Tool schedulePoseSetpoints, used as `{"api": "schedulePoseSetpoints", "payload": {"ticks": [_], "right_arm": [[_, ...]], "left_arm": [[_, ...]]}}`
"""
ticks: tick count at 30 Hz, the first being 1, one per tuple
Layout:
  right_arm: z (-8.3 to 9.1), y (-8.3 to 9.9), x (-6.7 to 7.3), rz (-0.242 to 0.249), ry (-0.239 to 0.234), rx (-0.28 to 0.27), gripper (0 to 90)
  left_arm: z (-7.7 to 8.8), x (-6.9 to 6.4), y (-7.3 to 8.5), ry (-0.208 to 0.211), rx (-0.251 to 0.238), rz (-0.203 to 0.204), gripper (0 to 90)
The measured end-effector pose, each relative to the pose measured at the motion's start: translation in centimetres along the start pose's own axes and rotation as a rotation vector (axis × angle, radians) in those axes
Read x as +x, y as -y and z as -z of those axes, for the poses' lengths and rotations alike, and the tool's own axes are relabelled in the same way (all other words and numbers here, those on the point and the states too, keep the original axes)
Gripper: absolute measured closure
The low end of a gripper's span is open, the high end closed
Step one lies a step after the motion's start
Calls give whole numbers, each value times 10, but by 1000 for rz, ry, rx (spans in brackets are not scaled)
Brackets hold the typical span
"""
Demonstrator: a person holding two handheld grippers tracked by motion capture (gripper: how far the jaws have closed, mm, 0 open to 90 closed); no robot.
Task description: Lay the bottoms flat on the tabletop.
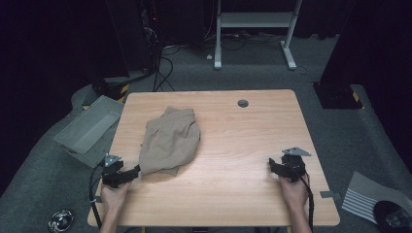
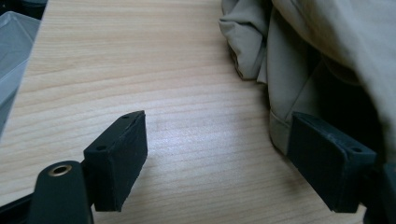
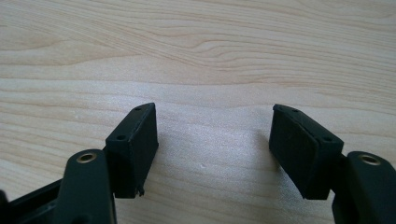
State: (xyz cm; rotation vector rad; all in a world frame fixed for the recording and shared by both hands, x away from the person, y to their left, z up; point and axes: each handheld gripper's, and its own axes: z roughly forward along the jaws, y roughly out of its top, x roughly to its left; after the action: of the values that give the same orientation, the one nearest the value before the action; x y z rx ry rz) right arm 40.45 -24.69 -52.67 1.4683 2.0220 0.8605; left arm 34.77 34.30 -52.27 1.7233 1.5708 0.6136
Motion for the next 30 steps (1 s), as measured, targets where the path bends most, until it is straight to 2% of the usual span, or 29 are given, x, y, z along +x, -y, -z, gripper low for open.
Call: {"api": "schedulePoseSetpoints", "payload": {"ticks": [3,7,14,16,23,27,30], "right_arm": [[0,0,0,3,0,-1,325],[0,0,0,4,-3,0,324],[0,0,0,5,-4,0,322],[0,0,0,5,-3,0,322],[0,0,0,5,-3,0,322],[0,0,0,4,-4,0,321],[0,0,0,2,-3,2,321]], "left_arm": [[4,3,-3,11,-11,16,208],[9,5,-9,4,-19,12,211],[13,8,-16,30,-39,32,224],[14,7,-17,30,-50,27,230],[18,7,-26,89,-87,36,254],[21,3,-33,77,-92,15,253],[21,0,-38,87,-92,4,250]]}}
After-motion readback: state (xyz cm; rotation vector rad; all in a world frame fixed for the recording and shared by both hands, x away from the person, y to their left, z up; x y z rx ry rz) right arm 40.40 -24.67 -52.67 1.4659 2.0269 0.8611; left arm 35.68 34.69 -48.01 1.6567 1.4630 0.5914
